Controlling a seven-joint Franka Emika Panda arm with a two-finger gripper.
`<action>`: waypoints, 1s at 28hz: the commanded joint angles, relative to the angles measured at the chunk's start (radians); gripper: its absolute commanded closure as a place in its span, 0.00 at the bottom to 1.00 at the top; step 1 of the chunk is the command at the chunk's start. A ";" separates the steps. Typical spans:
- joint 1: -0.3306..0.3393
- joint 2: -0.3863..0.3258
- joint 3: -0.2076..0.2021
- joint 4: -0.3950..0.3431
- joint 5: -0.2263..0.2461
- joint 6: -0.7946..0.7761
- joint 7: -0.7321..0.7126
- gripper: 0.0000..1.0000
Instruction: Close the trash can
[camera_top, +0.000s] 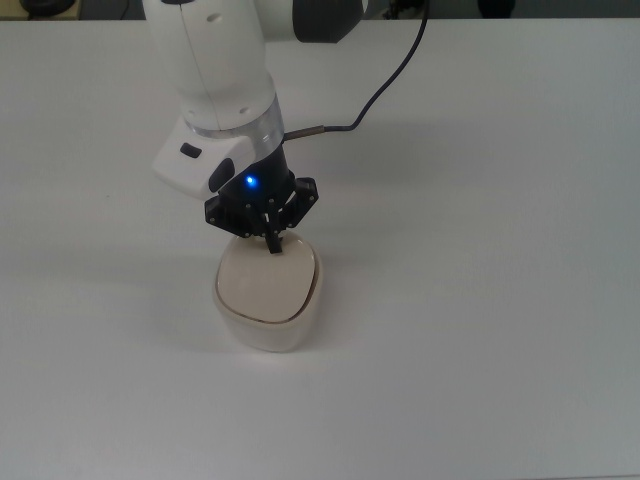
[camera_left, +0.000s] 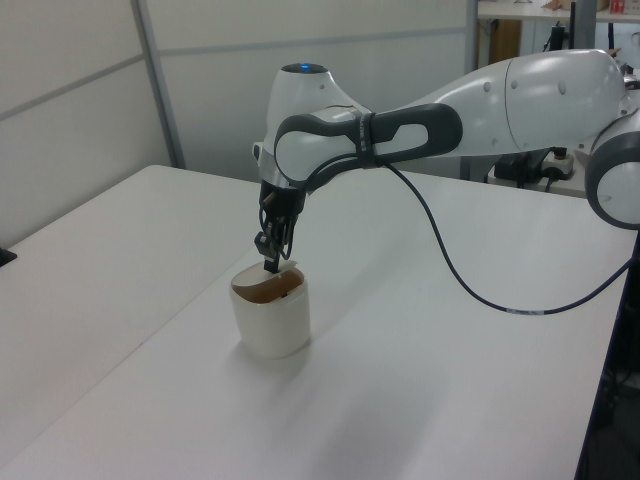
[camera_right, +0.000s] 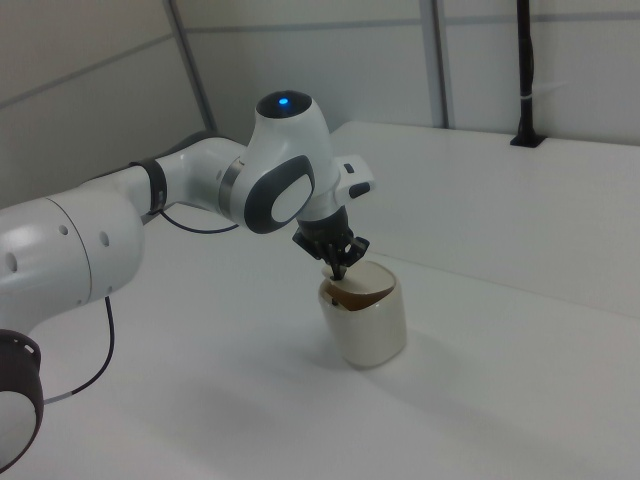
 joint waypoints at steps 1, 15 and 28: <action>0.004 -0.014 -0.006 -0.029 -0.031 -0.036 0.006 1.00; 0.006 0.005 -0.004 -0.040 -0.044 -0.034 0.009 1.00; 0.020 0.038 -0.004 -0.043 -0.070 -0.034 0.013 1.00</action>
